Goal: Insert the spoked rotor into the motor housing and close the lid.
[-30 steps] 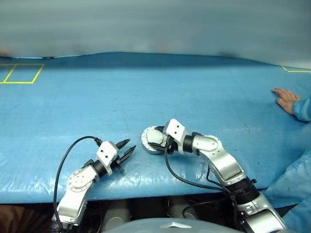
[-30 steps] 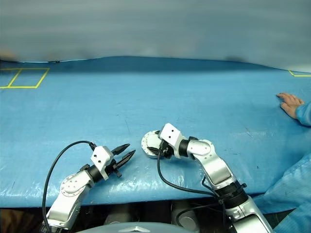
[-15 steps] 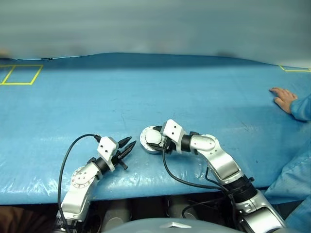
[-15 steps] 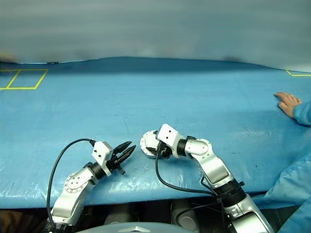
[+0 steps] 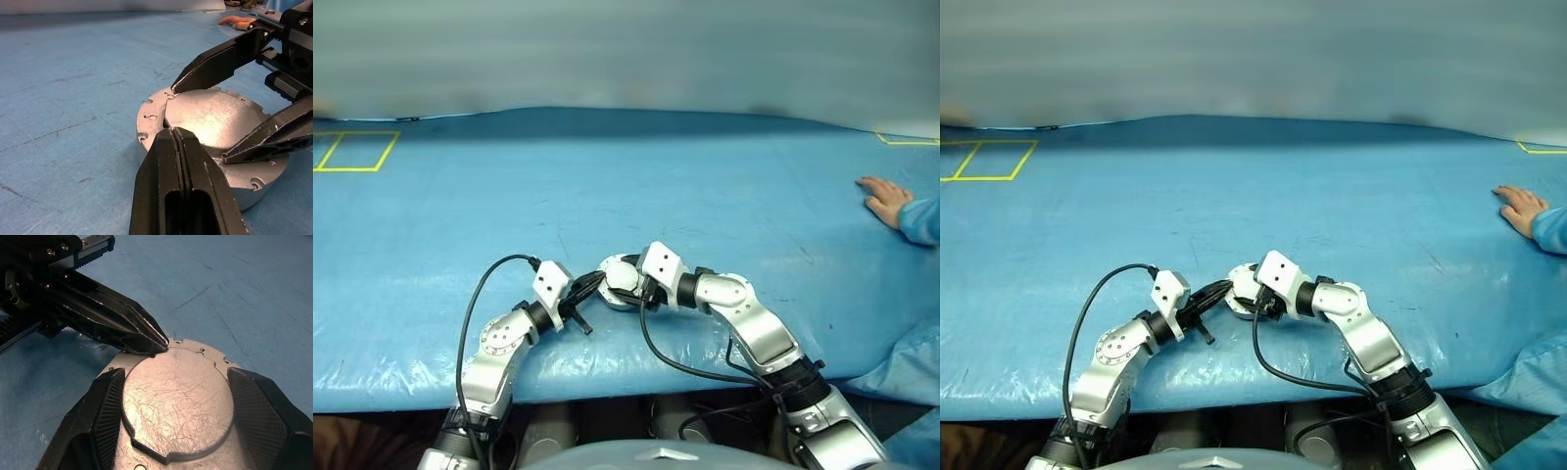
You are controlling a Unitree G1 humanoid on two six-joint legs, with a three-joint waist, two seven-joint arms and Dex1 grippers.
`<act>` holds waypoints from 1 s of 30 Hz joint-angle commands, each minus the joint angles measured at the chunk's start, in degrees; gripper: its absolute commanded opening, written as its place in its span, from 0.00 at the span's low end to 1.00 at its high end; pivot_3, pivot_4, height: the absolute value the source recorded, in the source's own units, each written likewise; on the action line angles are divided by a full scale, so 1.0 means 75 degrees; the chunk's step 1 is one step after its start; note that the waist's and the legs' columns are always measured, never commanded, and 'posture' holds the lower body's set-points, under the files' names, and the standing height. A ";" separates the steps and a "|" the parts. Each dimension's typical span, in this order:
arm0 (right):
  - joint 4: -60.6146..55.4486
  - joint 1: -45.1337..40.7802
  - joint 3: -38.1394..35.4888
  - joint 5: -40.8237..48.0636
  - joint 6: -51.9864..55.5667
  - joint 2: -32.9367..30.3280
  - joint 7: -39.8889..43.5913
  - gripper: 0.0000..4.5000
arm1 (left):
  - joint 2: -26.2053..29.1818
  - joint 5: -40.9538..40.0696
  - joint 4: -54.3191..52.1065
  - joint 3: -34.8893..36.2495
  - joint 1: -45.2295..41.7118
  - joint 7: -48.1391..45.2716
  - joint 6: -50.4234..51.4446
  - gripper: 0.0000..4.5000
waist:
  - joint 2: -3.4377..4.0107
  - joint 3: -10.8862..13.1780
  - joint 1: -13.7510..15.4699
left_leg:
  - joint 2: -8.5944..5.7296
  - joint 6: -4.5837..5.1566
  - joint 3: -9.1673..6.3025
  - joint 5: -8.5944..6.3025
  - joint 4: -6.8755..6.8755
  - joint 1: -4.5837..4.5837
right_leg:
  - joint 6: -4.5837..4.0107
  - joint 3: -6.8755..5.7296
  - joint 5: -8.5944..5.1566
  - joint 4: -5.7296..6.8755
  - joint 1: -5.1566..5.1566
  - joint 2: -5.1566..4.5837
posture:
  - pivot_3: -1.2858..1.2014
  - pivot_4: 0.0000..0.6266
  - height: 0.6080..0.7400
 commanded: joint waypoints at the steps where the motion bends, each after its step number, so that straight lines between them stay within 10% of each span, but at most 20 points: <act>1: 0.0164 0.0147 0.0051 -0.0163 0.0104 0.0022 -0.0146 0.67 | 0.0067 0.0284 0.0227 -0.0173 -0.0021 0.0048 0.0129 0.00 | -0.0005 -0.0004 0.0003 | 0.0000 0.0000 0.0000 0.0000 0.0001 0.0002 | 0.0000 0.0000 0.0000 -0.0001 -0.0002 -0.0001 | 0.52 0.24 1.00; 9: 0.0046 0.0239 -0.0105 0.0088 0.0221 0.0077 -0.0113 0.67 | 0.0052 0.0422 0.0261 -0.0328 -0.0074 -0.0035 0.0300 0.00 | -0.0008 -0.0031 0.0023 | 0.0000 -0.0001 -0.0002 -0.0001 0.0002 0.0015 | 0.0000 -0.0001 -0.0001 -0.0003 -0.0010 -0.0009 | 0.52 0.24 1.00; 14: -0.0278 0.0342 -0.0388 0.0506 0.0282 0.0072 0.0065 0.99 | 0.0000 0.0401 0.0247 -0.0335 -0.0038 -0.0040 0.0255 0.00 | -0.0007 -0.0036 0.0076 | -0.0004 0.0000 -0.0004 -0.0001 0.0001 0.0006 | 0.0000 -0.0005 0.0000 -0.0007 -0.0012 -0.0019 | 0.52 0.24 1.00; 30: -0.0683 0.0752 -0.3682 0.4680 0.2515 0.0314 -0.0103 0.99 | -0.0128 0.0284 0.0282 -0.0506 -0.0157 -0.0339 0.0232 0.00 | -0.0006 -0.0033 0.0224 | -0.0015 0.0004 -0.0011 -0.0003 -0.0011 -0.0036 | -0.0003 -0.0019 0.0000 -0.0021 -0.0014 -0.0031 | 0.52 0.24 1.00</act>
